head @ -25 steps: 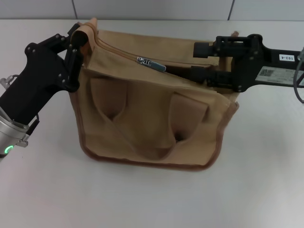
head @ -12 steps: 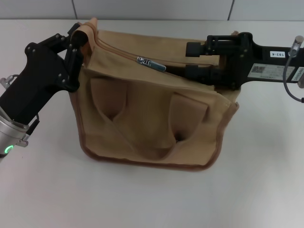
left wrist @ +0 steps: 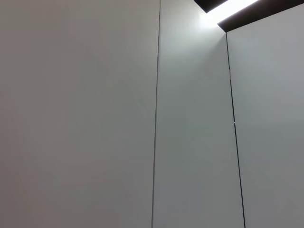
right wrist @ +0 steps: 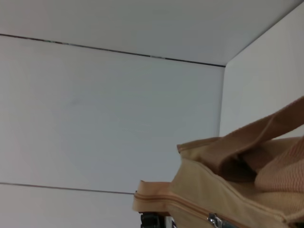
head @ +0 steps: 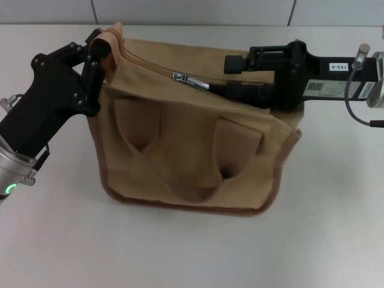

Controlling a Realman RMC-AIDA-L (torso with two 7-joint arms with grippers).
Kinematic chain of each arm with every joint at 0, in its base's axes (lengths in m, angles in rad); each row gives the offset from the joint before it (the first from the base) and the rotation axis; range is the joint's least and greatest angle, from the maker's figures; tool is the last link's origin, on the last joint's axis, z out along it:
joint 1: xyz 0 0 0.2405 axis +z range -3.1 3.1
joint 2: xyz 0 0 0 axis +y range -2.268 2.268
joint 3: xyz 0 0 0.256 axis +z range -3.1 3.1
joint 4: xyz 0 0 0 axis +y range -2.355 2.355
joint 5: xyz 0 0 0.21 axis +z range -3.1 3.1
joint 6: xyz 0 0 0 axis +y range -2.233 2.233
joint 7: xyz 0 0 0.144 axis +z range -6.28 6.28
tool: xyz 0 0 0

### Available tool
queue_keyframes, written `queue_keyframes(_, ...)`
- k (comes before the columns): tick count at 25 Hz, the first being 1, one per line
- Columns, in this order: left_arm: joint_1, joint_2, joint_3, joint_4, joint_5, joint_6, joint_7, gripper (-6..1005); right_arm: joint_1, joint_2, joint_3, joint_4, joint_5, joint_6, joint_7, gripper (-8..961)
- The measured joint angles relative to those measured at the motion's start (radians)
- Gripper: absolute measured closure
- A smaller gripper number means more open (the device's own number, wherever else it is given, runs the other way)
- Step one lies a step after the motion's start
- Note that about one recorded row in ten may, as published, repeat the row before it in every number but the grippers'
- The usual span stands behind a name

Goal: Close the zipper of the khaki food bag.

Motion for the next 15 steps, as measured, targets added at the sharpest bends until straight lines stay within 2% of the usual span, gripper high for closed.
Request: queue_keyframes(15, 0.0, 0.0, 0.0, 0.0, 0.0, 0.0, 0.0, 978, 0.004, 0.001, 0.0, 0.008, -0.025, 0.017, -0.001, 390)
